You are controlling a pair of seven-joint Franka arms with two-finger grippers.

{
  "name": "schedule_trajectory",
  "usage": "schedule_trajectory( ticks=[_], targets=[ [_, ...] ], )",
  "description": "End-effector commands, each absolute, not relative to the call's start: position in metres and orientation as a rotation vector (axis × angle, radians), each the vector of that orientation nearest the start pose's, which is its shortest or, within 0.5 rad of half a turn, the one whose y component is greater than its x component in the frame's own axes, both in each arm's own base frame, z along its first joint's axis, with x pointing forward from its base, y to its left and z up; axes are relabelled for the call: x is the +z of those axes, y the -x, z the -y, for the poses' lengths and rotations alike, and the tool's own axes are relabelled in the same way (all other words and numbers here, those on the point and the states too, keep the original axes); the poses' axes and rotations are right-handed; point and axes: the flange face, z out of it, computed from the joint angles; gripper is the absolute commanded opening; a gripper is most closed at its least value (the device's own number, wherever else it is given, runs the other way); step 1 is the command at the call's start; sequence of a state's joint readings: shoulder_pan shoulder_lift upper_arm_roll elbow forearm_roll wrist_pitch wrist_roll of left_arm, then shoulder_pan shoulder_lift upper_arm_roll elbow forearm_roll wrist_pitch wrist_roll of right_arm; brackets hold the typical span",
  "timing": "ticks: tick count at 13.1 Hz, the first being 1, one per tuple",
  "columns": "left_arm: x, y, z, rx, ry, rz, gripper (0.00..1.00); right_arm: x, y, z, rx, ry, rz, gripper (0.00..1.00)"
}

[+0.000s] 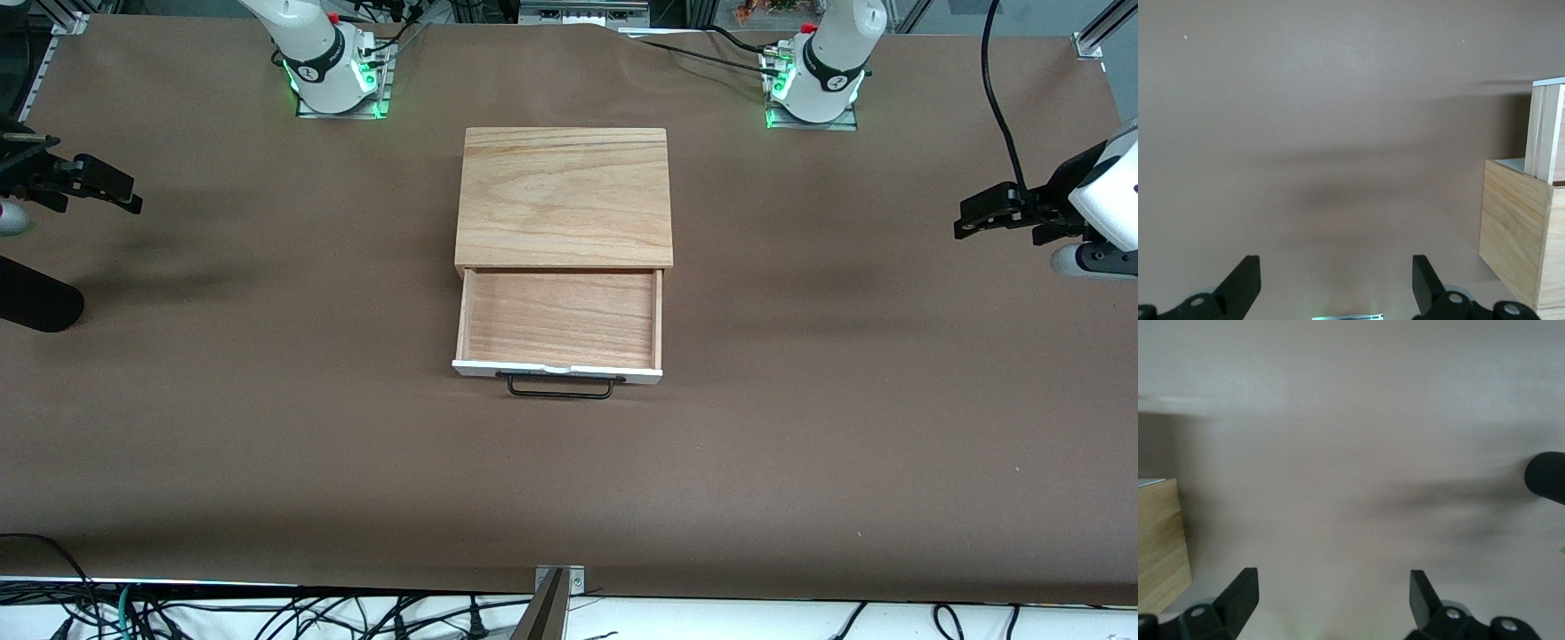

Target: Pull top drawer with both arms simultaneously

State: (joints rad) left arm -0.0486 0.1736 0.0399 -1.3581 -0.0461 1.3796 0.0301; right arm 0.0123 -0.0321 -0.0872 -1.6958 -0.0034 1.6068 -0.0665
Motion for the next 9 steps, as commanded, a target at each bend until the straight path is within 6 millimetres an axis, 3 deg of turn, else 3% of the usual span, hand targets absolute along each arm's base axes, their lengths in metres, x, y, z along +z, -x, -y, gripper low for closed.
schedule_trajectory(
  ticks=[1, 9],
  targets=[
    [0.6085, -0.5821, 0.0142, 0.242, 3.192, -0.072, 1.0, 0.6047, -0.5578, 0.0343, 0.039, 3.144, -0.024, 1.0],
    [0.6039, -0.5858, 0.0217, 0.252, 3.191, -0.092, 1.0, 0.6059, -0.5594, 0.0339, 0.031, 3.117, -0.027, 1.0]
  ],
)
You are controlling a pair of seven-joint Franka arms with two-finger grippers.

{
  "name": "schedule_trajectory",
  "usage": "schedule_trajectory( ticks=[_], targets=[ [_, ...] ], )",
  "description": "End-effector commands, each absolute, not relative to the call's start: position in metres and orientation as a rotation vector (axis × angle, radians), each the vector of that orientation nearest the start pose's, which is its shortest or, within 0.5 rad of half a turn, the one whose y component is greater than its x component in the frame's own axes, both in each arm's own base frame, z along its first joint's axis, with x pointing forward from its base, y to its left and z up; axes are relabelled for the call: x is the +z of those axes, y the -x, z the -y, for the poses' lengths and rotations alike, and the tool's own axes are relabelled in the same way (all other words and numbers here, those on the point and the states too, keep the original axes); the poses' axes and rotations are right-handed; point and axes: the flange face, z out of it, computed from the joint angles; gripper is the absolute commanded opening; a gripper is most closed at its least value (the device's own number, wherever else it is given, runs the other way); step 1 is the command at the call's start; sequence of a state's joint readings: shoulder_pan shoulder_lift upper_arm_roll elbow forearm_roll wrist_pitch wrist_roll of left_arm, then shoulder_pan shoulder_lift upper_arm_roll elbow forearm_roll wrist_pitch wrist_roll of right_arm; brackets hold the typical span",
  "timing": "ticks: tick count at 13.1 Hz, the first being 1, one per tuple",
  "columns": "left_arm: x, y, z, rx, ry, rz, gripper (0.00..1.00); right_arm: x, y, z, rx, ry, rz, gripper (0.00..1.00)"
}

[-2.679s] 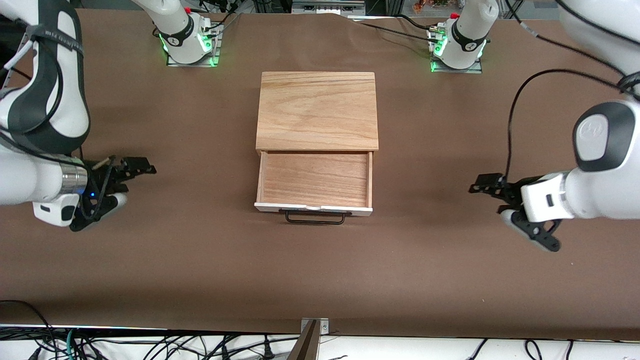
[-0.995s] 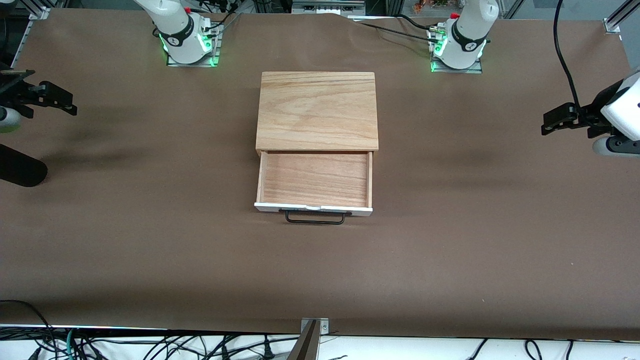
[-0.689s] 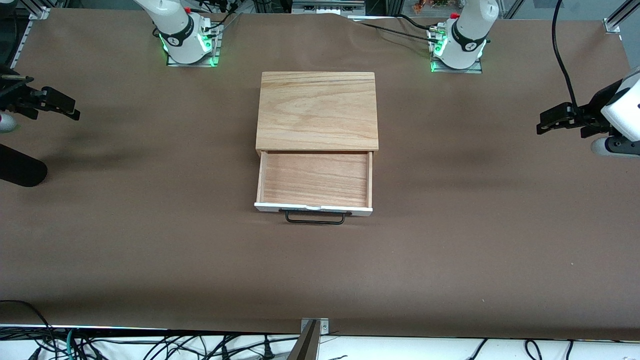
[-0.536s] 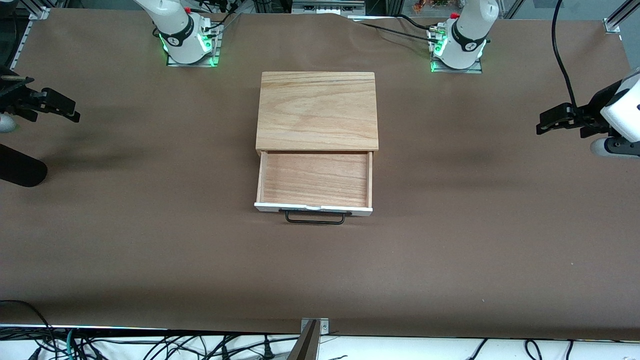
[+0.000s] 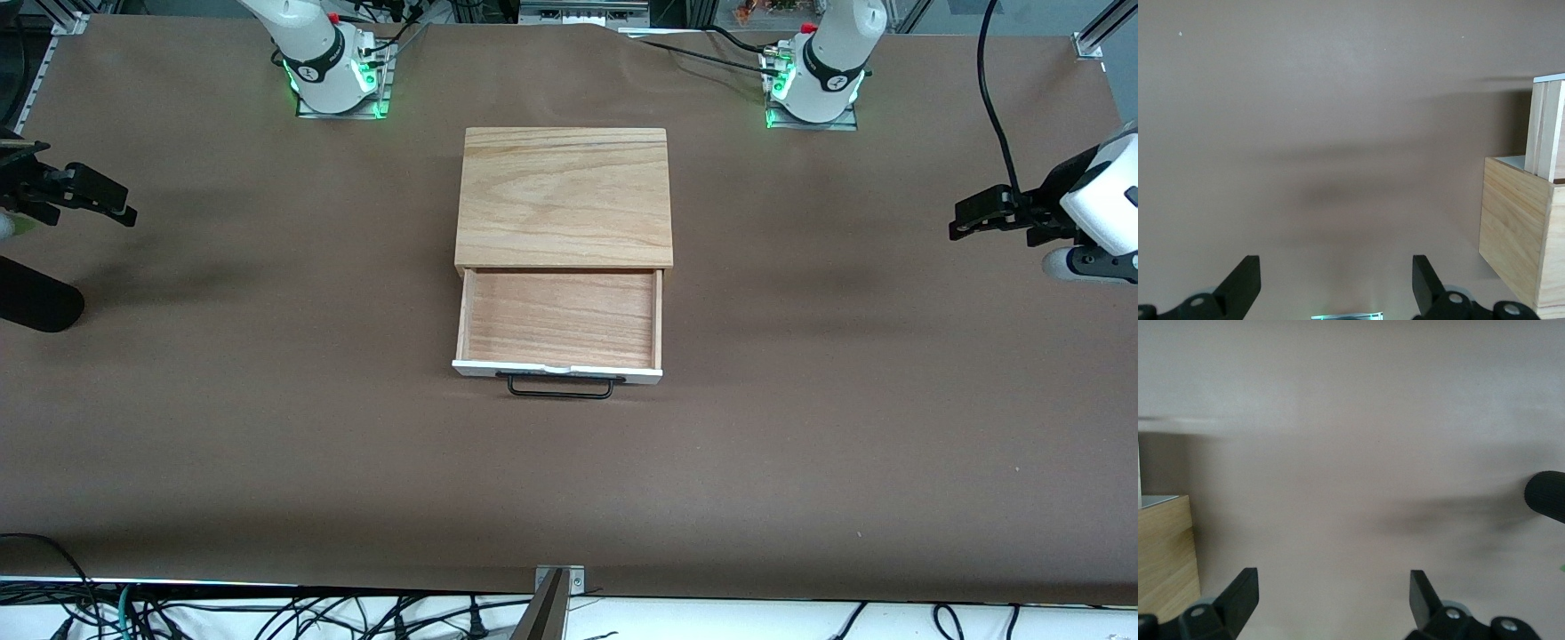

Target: Pull top drawer with both arms simultaneously

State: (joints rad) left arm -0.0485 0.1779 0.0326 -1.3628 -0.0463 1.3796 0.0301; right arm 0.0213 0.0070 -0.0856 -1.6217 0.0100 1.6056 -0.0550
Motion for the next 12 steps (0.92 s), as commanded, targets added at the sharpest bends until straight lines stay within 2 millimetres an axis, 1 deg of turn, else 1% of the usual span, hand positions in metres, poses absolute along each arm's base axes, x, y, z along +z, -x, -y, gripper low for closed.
schedule_trajectory(
  ticks=[1, 3, 9, 12],
  targets=[
    [0.6048, -0.5854, 0.0224, 0.25, 3.189, -0.094, 1.0, 0.6052, -0.5594, 0.034, 0.034, 3.117, -0.03, 1.0],
    [0.6047, -0.586, 0.0233, 0.247, 3.189, -0.096, 1.0, 0.6059, -0.559, 0.0302, 0.034, 3.114, -0.025, 1.0],
    [0.6056, -0.5856, 0.0224, 0.245, 3.19, -0.094, 1.0, 0.6059, -0.5591, 0.0295, 0.034, 3.115, -0.02, 1.0],
    [0.6056, -0.5856, 0.0224, 0.245, 3.19, -0.094, 1.0, 0.6059, -0.5592, 0.0259, 0.034, 3.114, -0.02, 1.0]
  ],
)
